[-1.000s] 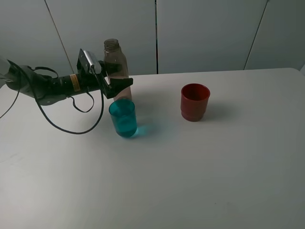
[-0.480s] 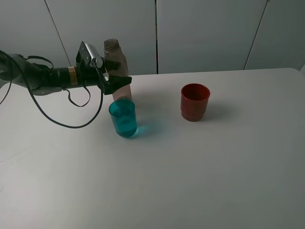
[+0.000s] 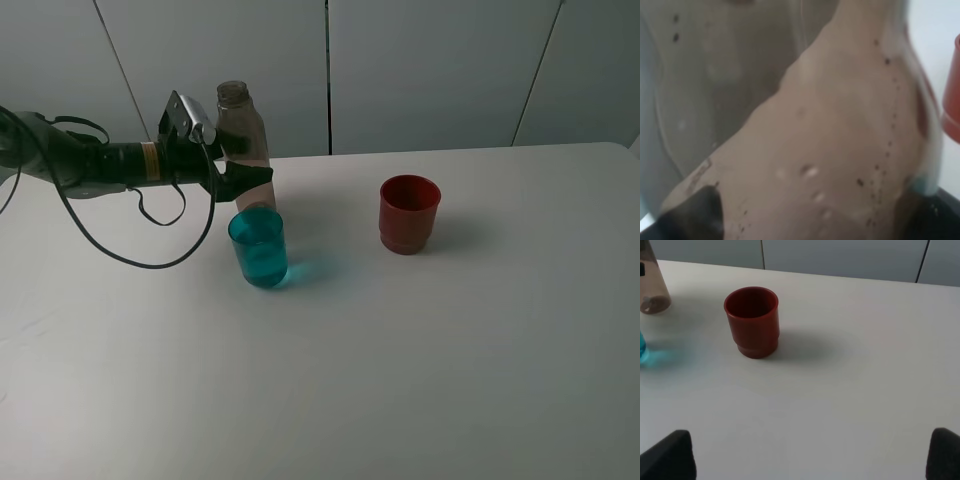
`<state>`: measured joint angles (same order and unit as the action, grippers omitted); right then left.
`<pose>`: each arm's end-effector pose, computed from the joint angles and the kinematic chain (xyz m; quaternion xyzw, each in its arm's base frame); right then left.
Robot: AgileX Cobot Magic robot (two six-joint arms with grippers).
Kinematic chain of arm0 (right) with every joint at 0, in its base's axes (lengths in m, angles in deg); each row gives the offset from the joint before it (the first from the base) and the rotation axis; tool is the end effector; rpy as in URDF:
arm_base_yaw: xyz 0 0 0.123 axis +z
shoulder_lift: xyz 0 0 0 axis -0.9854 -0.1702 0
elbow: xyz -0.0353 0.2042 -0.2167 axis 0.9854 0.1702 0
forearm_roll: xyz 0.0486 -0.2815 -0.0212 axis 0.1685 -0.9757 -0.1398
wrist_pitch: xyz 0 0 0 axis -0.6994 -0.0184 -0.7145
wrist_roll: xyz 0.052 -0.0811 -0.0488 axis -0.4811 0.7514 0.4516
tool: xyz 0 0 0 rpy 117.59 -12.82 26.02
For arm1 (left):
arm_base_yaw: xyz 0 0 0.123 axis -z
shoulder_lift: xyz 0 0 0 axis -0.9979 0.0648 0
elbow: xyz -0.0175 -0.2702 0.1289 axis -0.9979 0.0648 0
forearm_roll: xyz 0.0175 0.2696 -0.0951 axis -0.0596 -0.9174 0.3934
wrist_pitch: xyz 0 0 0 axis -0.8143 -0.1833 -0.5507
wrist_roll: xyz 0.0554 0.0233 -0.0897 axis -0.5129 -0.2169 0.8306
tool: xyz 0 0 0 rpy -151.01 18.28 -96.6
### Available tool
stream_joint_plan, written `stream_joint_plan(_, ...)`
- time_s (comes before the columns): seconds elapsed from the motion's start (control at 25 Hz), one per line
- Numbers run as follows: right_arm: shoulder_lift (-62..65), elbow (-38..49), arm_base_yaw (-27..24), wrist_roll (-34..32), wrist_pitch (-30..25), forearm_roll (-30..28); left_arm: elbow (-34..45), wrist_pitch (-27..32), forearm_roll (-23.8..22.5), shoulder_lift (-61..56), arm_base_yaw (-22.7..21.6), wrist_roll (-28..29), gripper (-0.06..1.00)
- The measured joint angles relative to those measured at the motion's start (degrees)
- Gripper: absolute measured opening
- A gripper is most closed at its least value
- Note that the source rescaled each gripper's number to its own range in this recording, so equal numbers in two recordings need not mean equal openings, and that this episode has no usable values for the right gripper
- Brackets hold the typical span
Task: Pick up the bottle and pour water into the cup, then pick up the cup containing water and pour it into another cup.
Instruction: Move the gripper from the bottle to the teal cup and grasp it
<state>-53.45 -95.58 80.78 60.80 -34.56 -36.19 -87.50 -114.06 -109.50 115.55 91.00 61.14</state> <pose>0.0219 0.0169 0.2849 -0.0818 0.8551 0.0469 0.5098 0.4752 -0.1268 0.0729 0.4221 0.6710 -0.2985 0.5314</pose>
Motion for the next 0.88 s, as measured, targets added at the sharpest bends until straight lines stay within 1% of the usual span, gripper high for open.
stream_joint_plan(0.24, 0.0, 0.0, 0.0, 0.0, 0.0, 0.0, 0.0, 0.6, -2.3, -0.1, -0.1, 0.1, 0.97)
stream_joint_plan(0.32, 0.0, 0.0, 0.0, 0.0, 0.0, 0.0, 0.0, 2.1, -3.6, -0.9, -0.1, 0.5, 0.97)
stream_joint_plan(0.48, 0.0, 0.0, 0.0, 0.0, 0.0, 0.0, 0.4, 4.6, -6.1, -3.7, -0.7, 3.7, 0.97)
stream_joint_plan(0.56, 0.0, 0.0, 0.0, 0.0, 0.0, 0.0, 0.6, 5.0, -8.4, -4.7, -1.2, 6.0, 0.97)
stream_joint_plan(0.8, 0.0, 0.0, 0.0, 0.0, 0.0, 0.0, 0.8, 6.9, -18.0, -6.1, -1.8, 14.6, 0.97)
stream_joint_plan(0.88, 0.0, 0.0, 0.0, 0.0, 0.0, 0.0, 0.8, 7.2, -20.1, -6.5, -1.8, 16.8, 0.97)
